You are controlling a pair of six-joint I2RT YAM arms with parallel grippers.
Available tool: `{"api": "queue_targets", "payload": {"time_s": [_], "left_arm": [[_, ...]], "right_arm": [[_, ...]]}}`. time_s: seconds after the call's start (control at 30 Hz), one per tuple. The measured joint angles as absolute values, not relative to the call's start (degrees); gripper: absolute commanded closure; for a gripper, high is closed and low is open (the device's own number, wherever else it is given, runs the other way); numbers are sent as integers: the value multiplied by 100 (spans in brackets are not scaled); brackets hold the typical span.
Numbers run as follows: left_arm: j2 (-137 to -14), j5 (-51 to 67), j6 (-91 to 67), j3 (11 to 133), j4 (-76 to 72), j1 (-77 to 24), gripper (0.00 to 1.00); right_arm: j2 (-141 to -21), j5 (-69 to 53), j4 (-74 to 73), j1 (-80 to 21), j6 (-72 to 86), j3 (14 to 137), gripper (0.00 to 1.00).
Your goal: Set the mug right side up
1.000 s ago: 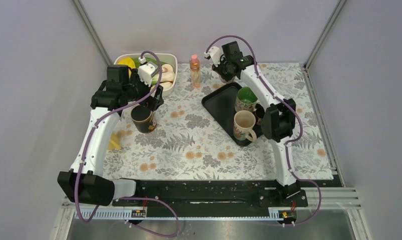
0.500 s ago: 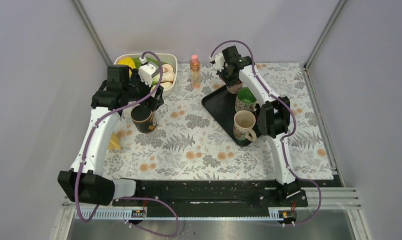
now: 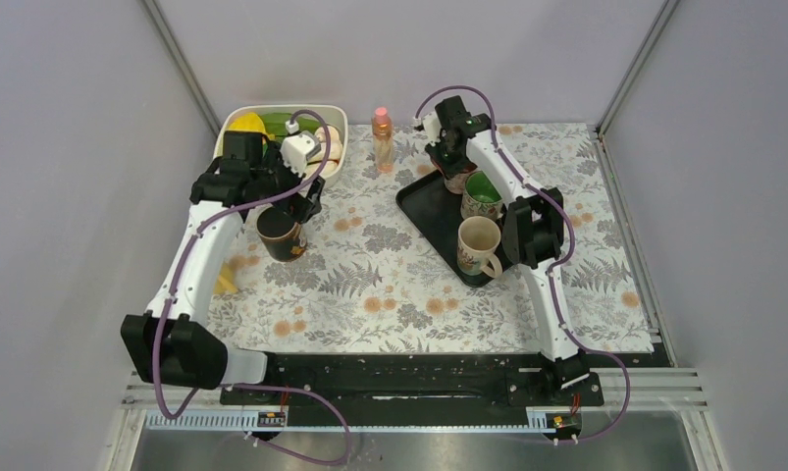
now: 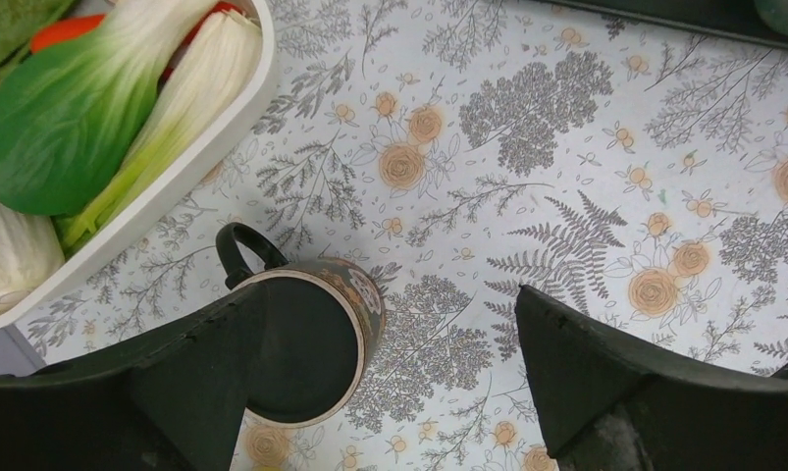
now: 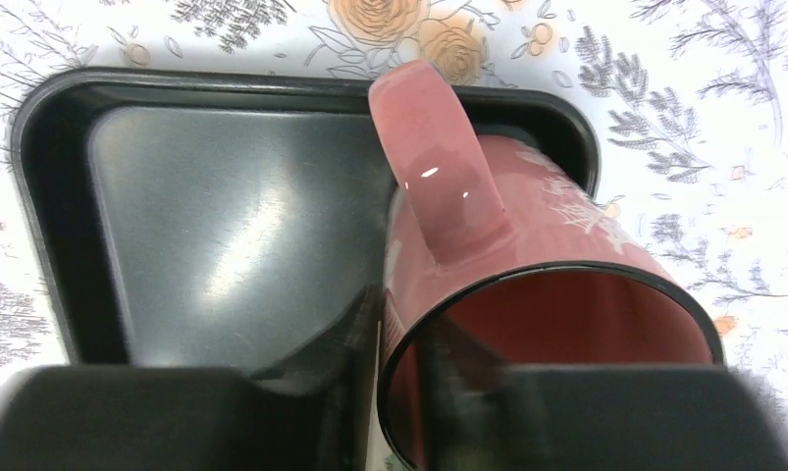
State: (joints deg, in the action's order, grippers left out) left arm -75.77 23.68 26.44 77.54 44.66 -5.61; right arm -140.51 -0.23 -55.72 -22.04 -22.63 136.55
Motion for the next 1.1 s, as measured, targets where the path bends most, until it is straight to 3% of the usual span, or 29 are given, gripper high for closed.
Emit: {"api": "queue_targets", "payload": {"time_s": [0.33, 0.53, 0.8, 1.0, 1.1], "left_arm": [[-9096, 1761, 3299, 8407, 5002, -690, 1], [-10165, 934, 3448, 9465, 5454, -1155, 1], [-11056, 784, 2788, 10254, 5454, -569, 1], [-11539, 751, 2506, 10252, 5669, -139, 20], [-11646, 919, 2510, 10044, 5780, -130, 24]], "right_arm": [[-14044, 143, -5485, -2163, -2272, 13705, 1], [-13662, 89, -5430, -2158, -2224, 13566, 0], [-11671, 89, -4453, -2178, -1918, 11799, 1], [-10720, 152, -3667, -2233, -1900, 10538, 1], [-10543, 152, -3444, -2252, -1903, 10092, 1]]}}
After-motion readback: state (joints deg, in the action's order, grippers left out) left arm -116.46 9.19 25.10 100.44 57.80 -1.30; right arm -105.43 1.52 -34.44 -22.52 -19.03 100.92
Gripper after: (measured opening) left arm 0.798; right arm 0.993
